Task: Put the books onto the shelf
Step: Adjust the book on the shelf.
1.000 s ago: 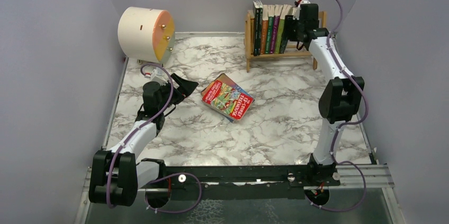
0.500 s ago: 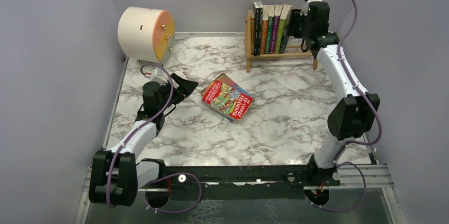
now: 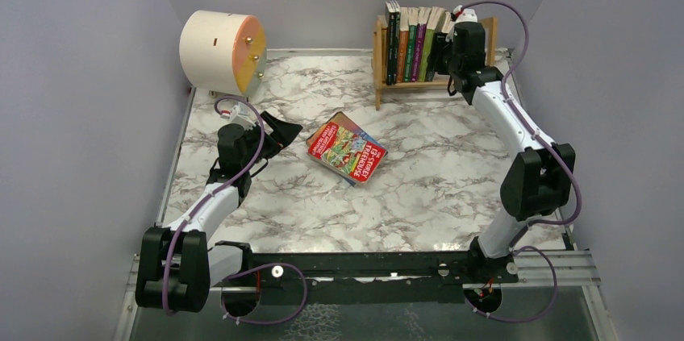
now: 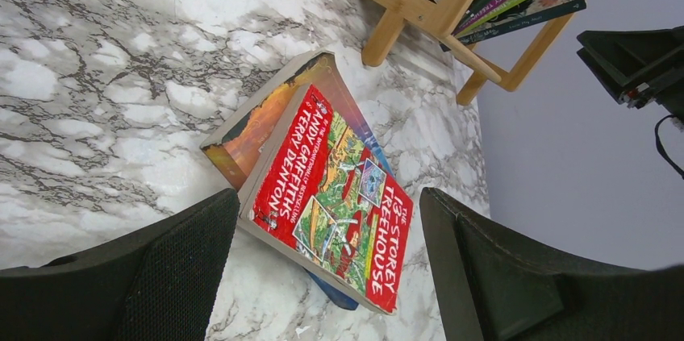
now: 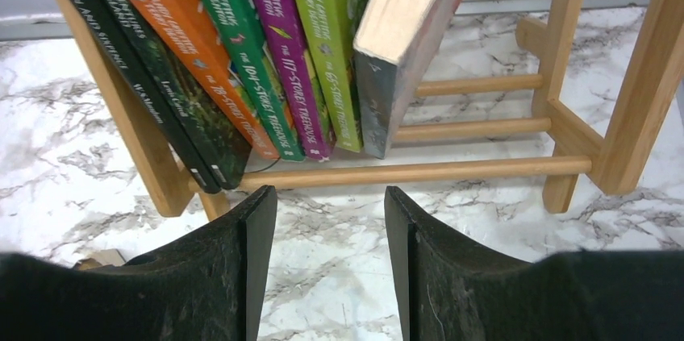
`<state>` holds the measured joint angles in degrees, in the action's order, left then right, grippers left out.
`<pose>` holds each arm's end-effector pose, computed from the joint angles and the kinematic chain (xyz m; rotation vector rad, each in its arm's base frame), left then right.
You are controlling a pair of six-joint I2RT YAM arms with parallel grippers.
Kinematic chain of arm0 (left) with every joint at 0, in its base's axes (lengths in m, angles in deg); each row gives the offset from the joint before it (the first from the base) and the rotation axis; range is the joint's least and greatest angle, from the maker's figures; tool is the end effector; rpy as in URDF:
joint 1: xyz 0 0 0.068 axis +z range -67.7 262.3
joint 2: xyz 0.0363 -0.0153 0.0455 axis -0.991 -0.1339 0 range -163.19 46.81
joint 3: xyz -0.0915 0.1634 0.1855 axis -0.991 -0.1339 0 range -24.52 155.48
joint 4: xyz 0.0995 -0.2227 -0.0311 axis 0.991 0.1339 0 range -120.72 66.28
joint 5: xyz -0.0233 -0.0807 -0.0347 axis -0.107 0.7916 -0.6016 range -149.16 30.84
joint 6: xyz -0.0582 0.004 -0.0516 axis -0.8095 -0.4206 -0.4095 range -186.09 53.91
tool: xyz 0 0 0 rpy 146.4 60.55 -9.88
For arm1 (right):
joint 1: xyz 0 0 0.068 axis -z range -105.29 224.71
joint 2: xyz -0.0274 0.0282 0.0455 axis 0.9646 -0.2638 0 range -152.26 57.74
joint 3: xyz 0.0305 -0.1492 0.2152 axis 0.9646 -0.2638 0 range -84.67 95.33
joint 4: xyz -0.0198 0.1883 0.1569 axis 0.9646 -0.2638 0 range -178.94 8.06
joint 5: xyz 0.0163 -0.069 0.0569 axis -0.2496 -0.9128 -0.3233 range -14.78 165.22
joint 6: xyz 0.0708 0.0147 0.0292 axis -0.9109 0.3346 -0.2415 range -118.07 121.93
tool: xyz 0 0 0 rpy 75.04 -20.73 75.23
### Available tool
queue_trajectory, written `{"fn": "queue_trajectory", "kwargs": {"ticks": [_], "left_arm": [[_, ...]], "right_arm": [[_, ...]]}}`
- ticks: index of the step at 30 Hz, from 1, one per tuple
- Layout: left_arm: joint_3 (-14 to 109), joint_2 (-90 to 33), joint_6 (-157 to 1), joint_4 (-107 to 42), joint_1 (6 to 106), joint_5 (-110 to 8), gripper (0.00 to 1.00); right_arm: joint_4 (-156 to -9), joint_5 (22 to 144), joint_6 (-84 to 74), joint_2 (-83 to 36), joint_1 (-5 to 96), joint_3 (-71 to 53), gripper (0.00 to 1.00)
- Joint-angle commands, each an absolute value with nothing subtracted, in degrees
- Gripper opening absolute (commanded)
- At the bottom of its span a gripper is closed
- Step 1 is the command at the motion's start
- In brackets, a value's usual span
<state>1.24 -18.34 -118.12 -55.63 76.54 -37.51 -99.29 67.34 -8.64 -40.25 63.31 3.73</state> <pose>0.2553 -0.0504 0.2119 -0.4918 1.8734 -1.0377 0.4089 0.0730 0.3232 0.0714 2.0365 0.1003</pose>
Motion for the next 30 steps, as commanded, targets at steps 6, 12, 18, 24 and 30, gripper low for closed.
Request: {"fn": "queue_trajectory", "kwargs": {"ticks": [6, 12, 18, 24, 30], "left_arm": [[1.95, -19.84, -116.78, -57.62, 76.24, -35.77, 0.76], [3.34, -22.48, -116.54, -57.62, 76.23, -36.1, 0.76], [5.18, -24.78, -116.19, -57.62, 76.24, -36.52, 0.76], [6.5, -27.39, -115.99, -57.66, 76.17, -36.61, 0.76], [6.85, -28.37, -115.92, -57.62, 76.15, -37.02, 0.76]], "right_arm": [[-93.94, 61.27, -9.82, -44.22, 63.61, 3.89, 0.51], [-96.16, 57.54, -8.98, -50.48, 64.58, 10.4, 0.51], [-95.7, 59.58, -9.02, -54.61, 67.18, 15.29, 0.51], [-97.11, 61.85, -8.87, -61.2, 68.3, 23.23, 0.5], [-96.29, 63.68, -8.26, -63.88, 68.33, 26.51, 0.43]]}}
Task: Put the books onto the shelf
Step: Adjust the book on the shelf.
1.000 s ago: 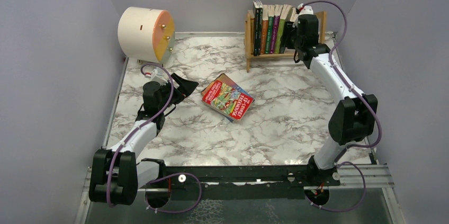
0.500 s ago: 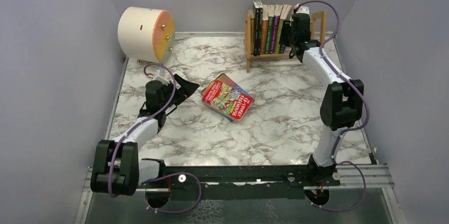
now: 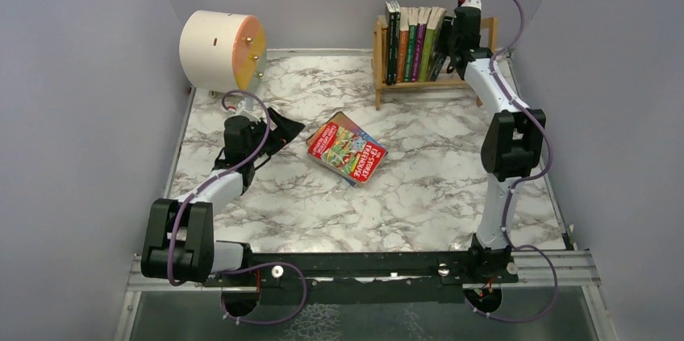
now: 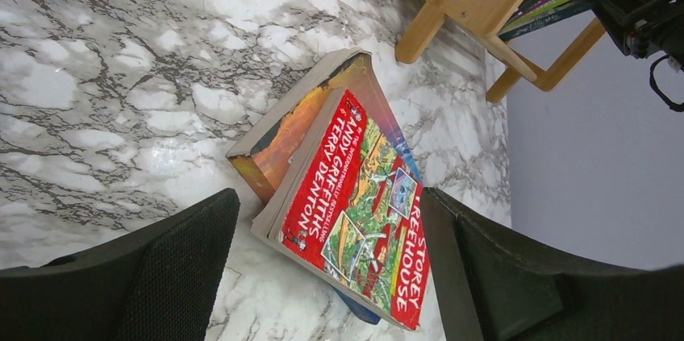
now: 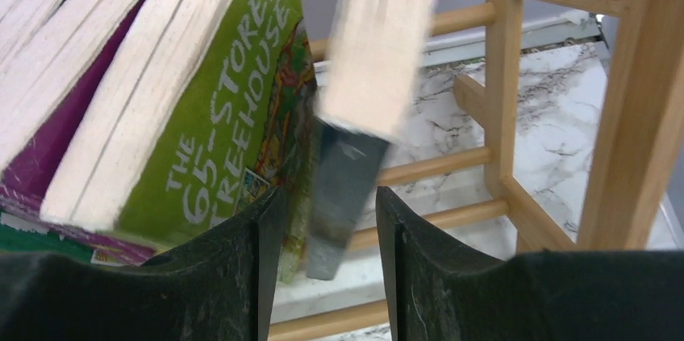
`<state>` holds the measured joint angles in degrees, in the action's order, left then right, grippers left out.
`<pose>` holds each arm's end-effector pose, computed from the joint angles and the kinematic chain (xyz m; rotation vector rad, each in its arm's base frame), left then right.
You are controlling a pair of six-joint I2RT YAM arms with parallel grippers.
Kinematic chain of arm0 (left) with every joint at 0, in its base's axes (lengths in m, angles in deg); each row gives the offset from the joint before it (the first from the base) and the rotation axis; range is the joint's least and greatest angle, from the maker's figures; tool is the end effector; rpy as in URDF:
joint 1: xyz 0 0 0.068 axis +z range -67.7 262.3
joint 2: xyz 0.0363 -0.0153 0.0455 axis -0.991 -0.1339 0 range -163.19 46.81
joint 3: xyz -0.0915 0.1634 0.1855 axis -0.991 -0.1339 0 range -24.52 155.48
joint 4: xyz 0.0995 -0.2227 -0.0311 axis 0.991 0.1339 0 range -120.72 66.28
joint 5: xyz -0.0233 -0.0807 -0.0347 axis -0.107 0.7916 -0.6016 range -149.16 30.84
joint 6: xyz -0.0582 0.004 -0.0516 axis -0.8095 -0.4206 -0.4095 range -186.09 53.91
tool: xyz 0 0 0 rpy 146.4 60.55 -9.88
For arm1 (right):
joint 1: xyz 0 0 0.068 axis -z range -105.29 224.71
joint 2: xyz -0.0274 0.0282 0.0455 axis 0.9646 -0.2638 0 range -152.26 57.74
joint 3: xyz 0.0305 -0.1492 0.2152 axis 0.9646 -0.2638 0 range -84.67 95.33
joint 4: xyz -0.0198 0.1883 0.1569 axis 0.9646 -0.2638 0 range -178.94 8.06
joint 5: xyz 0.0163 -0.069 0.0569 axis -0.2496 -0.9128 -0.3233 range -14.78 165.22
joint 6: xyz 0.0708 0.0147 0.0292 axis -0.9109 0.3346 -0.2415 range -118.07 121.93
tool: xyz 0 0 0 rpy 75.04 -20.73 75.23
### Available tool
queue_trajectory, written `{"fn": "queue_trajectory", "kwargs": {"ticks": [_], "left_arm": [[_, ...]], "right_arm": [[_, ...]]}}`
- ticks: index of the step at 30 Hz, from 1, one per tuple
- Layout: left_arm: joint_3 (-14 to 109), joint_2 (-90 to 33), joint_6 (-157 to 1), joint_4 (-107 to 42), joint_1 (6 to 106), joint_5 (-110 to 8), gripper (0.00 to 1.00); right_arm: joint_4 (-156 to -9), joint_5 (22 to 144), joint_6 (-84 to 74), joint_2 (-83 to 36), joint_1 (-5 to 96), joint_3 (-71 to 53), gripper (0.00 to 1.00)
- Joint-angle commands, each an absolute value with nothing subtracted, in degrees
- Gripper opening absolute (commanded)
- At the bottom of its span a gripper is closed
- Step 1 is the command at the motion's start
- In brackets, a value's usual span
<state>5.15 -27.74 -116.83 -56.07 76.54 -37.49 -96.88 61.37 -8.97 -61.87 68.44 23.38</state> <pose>0.2804 -0.0530 0.1948 -0.5165 1.9562 -1.0082 0.5042 0.0393 0.2859 0.2327 2.0059 -0.0558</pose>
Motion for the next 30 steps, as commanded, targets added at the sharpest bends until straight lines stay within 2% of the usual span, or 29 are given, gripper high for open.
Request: {"fn": "queue_trajectory", "kwargs": {"ticks": [1, 16, 22, 30], "left_arm": [[6.9, -28.52, -115.93, -57.62, 76.15, -37.0, 0.76], [5.85, -29.04, -116.19, -58.76, 76.06, -36.77, 0.76], [5.55, -28.83, -116.18, -59.0, 76.06, -36.67, 0.76], [5.49, -29.3, -116.37, -59.66, 76.06, -36.13, 0.76]], "right_arm": [[-96.46, 64.43, -8.26, -64.16, 68.31, 26.75, 0.42], [-92.17, 77.84, -8.21, -62.19, 68.35, 23.62, 0.41], [-89.65, 76.0, -9.2, -59.48, 68.31, 19.9, 0.42], [-91.3, 72.83, -12.01, -61.06, 69.27, 22.51, 0.46]]}}
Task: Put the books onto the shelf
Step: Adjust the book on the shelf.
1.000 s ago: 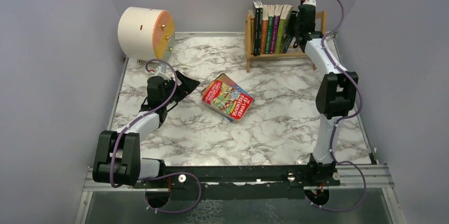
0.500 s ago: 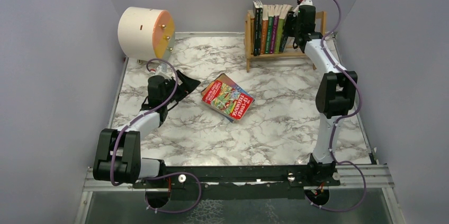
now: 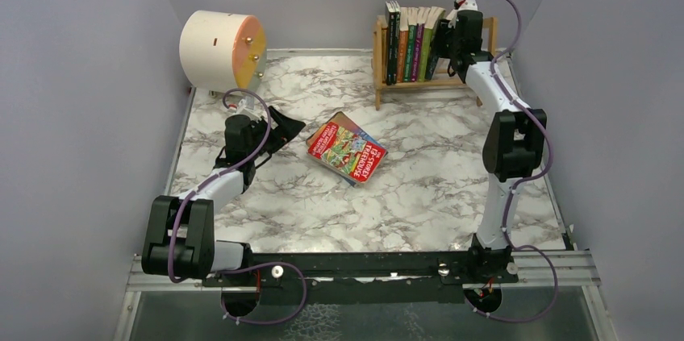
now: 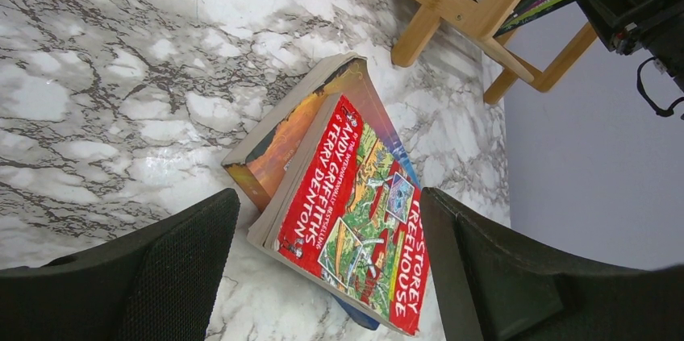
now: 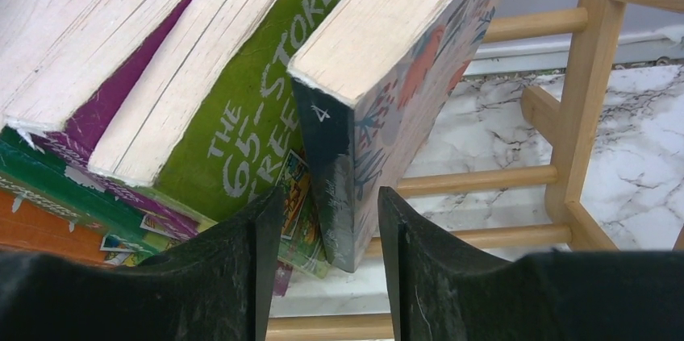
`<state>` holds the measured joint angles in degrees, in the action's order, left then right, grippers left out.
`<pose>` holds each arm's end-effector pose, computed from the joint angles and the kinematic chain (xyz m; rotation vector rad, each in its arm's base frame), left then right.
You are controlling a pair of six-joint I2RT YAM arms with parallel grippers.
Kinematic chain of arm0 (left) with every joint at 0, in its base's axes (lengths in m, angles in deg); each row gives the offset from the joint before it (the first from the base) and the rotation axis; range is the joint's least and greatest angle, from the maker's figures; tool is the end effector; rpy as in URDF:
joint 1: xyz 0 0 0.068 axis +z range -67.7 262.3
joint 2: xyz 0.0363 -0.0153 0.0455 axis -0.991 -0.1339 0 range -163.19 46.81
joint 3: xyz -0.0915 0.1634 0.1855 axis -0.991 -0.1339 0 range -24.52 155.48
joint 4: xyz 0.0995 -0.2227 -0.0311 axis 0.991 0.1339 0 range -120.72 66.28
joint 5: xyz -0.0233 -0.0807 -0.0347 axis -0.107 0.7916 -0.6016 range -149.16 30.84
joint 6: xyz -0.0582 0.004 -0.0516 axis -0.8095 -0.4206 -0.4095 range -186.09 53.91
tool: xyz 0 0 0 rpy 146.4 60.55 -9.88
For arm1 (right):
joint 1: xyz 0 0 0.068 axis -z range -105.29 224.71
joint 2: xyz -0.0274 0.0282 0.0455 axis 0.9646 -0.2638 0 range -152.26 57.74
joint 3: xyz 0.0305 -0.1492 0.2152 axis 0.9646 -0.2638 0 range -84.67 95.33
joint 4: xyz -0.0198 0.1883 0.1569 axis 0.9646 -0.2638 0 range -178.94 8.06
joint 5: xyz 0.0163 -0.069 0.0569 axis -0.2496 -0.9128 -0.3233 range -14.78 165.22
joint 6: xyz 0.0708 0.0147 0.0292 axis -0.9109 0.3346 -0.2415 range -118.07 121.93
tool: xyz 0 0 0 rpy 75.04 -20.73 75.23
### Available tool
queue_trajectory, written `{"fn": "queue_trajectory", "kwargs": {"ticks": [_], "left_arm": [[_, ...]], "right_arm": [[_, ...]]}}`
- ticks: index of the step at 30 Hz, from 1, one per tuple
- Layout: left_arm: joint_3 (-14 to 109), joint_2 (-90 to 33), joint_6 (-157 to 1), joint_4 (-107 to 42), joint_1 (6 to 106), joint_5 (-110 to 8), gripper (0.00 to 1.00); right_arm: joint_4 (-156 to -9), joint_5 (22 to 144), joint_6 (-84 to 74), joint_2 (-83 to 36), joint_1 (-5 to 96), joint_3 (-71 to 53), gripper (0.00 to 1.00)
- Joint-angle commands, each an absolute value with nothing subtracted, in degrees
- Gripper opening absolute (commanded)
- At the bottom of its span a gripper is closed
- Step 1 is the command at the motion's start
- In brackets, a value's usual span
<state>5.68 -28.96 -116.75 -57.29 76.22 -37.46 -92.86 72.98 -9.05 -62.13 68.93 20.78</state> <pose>0.2843 -0.0550 0.1949 -0.5046 1.9504 -1.0129 0.5075 0.0487 0.2753 0.1165 2.0125 0.1469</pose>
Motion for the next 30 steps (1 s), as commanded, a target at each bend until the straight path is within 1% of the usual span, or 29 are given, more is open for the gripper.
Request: {"fn": "queue_trajectory", "kwargs": {"ticks": [1, 5, 10, 13, 18, 24, 27, 30], "left_arm": [[5.49, -29.28, -116.43, -59.71, 76.06, -36.11, 0.76], [5.6, -29.28, -116.58, -59.9, 76.06, -35.88, 0.76], [5.55, -29.19, -116.63, -59.9, 76.06, -36.03, 0.76], [5.42, -29.19, -116.8, -59.95, 76.06, -36.11, 0.76], [5.15, -29.05, -116.81, -60.07, 76.06, -36.13, 0.76], [4.72, -28.7, -116.96, -60.23, 76.06, -36.08, 0.76], [4.2, -28.42, -117.05, -60.46, 76.06, -36.26, 0.76], [3.92, -28.43, -117.31, -60.73, 76.06, -36.29, 0.76]], "right_arm": [[-91.41, 72.36, -12.5, -61.45, 69.46, 23.02, 0.47], [-93.71, 72.92, -12.57, -65.2, 69.78, 28.29, 0.47], [-91.43, 75.92, -11.48, -67.84, 69.79, 30.41, 0.47], [-93.05, 81.38, -11.26, -70.19, 70.25, 33.52, 0.47], [-93.55, 90.23, -10.73, -71.98, 70.87, 35.02, 0.47], [-97.64, 100.81, -9.66, -73.82, 71.35, 38.48, 0.47], [-98.14, 104.21, -9.51, -72.25, 71.37, 37.28, 0.47], [-96.06, 107.02, -10.47, -69.17, 71.37, 32.0, 0.48]]}}
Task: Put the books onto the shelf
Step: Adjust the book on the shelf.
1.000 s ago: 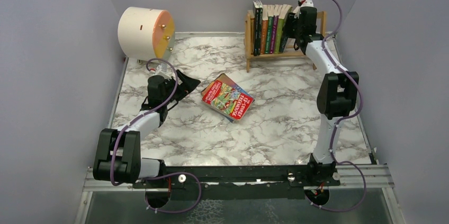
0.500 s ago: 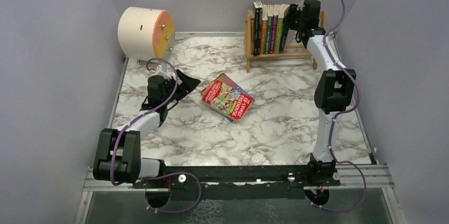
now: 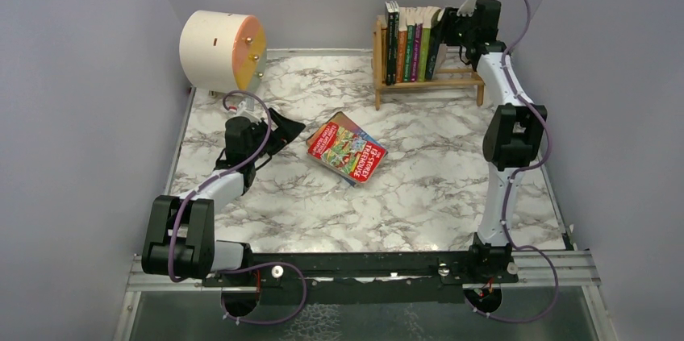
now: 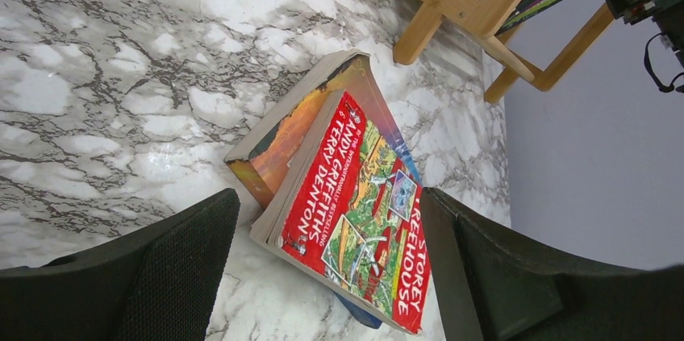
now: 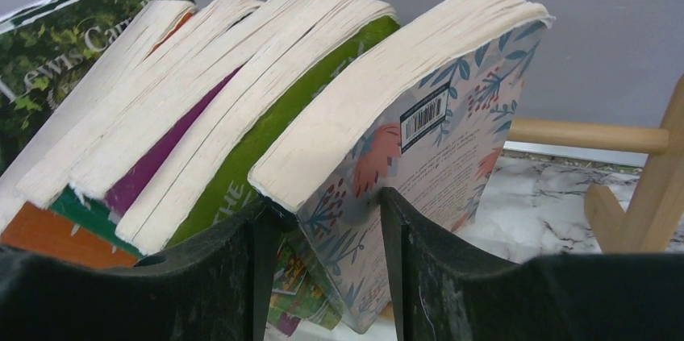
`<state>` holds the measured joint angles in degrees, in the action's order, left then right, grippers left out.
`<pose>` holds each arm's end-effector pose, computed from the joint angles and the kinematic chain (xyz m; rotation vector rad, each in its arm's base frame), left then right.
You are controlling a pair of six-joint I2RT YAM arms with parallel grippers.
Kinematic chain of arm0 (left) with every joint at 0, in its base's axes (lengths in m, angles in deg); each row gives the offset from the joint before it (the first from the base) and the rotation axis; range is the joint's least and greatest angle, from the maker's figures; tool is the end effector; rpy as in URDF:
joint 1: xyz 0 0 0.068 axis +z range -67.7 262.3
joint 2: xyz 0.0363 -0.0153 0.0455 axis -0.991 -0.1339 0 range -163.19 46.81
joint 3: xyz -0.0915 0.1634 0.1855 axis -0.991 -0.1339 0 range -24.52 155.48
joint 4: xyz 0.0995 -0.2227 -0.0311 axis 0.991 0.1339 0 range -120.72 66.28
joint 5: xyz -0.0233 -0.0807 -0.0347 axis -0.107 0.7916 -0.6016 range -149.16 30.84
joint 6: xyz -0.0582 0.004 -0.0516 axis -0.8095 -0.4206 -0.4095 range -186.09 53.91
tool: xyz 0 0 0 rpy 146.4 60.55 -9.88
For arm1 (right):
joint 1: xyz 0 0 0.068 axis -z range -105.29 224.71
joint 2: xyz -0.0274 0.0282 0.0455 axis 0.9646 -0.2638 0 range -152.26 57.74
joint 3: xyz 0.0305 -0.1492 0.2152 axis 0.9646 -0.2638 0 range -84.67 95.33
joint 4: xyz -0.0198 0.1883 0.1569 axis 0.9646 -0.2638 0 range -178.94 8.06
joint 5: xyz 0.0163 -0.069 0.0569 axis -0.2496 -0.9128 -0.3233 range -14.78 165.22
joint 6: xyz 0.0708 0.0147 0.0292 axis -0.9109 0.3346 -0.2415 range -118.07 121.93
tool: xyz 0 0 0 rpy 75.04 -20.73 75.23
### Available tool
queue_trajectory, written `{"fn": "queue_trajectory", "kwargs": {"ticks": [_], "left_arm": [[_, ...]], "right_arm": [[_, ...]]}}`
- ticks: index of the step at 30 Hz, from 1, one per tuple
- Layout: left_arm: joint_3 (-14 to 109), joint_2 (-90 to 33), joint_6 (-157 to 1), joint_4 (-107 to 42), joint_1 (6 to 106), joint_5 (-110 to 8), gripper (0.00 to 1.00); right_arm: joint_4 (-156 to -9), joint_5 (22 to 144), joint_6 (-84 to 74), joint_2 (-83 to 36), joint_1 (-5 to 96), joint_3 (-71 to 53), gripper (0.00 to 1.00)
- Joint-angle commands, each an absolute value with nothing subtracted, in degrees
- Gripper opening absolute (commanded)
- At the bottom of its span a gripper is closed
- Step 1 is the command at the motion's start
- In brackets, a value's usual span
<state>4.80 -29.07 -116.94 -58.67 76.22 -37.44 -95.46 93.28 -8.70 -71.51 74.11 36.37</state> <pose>0.2830 -0.0549 0.1924 -0.5041 1.9440 -1.0166 0.5428 0.0262 0.2865 -0.0385 1.9551 0.4365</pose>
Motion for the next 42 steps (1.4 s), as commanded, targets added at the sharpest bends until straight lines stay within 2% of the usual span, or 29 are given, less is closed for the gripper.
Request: {"fn": "queue_trajectory", "kwargs": {"ticks": [1, 9, 14, 20, 29, 34, 42], "left_arm": [[3.87, -28.43, -117.32, -60.82, 76.06, -36.22, 0.76], [2.94, -27.41, -117.53, -61.22, 76.07, -36.13, 0.76], [2.57, -26.71, -117.68, -61.31, 76.06, -36.07, 0.76], [2.38, -26.23, -117.86, -61.31, 76.06, -36.08, 0.76], [1.83, -25.24, -118.03, -61.31, 76.06, -36.14, 0.76], [1.65, -24.76, -118.17, -61.35, 76.06, -36.11, 0.76], [1.62, -23.99, -118.3, -61.31, 76.06, -35.82, 0.76]], "right_arm": [[-95.67, 108.4, -10.79, -68.33, 71.37, 30.94, 0.48], [-94.59, 114.05, -12.26, -66.44, 71.41, 27.07, 0.48], [-95.5, 110.68, -12.0, -65.92, 71.37, 27.59, 0.52], [-90.62, 103.27, -12.53, -59.61, 71.28, 20.56, 0.65], [-87.54, 97.93, -13.02, -50.92, 71.33, 13.42, 0.66], [-87.19, 88.9, -15.08, -46.52, 71.3, 9.78, 0.66], [-93.65, 73.4, -15.17, -48.32, 71.36, 13.78, 0.63]]}}
